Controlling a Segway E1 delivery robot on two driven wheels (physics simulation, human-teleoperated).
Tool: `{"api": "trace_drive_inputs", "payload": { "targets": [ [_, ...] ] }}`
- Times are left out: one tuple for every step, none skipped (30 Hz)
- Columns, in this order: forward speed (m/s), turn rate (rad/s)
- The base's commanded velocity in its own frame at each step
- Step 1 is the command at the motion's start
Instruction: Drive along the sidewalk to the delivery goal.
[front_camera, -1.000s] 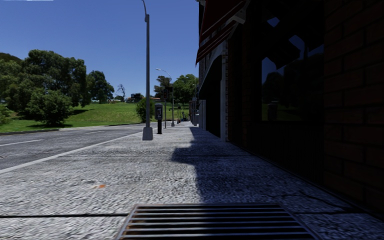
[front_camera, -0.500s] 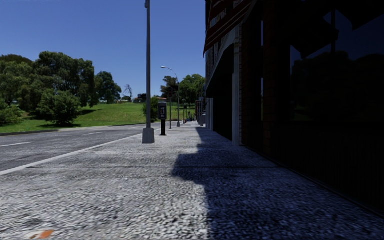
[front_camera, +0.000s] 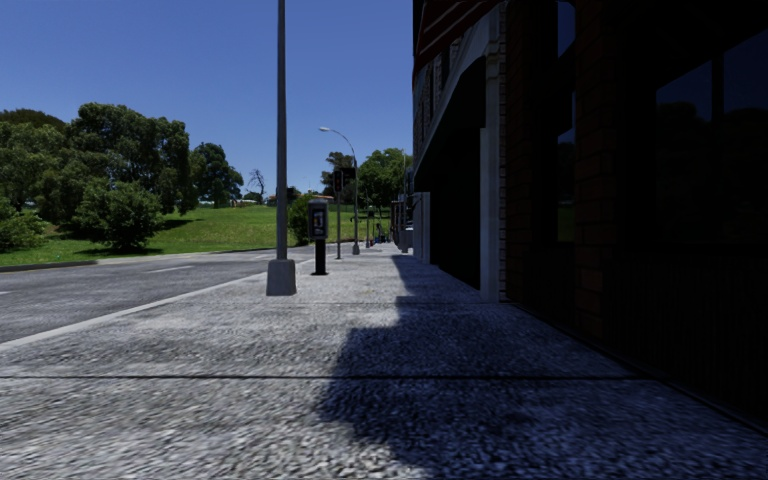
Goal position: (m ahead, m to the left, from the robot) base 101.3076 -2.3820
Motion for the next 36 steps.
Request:
{"api": "trace_drive_inputs", "payload": {
  "targets": [
    [2.00,0.00],
    [2.00,0.00],
    [2.00,0.00],
    [2.00,0.00],
    [2.00,0.00],
    [2.00,0.00],
    [2.00,0.00],
    [2.00,0.00],
    [2.00,0.00],
    [2.00,0.00],
    [2.00,0.00],
    [2.00,0.00],
    [2.00,0.00],
    [2.00,0.00],
    [2.00,0.00],
    [2.00,0.00],
    [2.00,0.00],
    [2.00,0.00],
    [2.00,0.00],
    [2.00,0.00],
    [2.00,0.00],
    [2.00,0.00],
    [2.00,0.00],
    [2.00,0.00],
    [2.00,0.00],
    [2.00,0.00],
    [2.00,0.00],
    [2.00,0.00],
    [2.00,0.00],
    [2.00,0.00],
    [2.00,0.00],
    [2.00,0.00],
    [2.00,0.00],
    [2.00,0.00],
    [2.00,0.00],
    [2.00,0.00]
  ]
}}
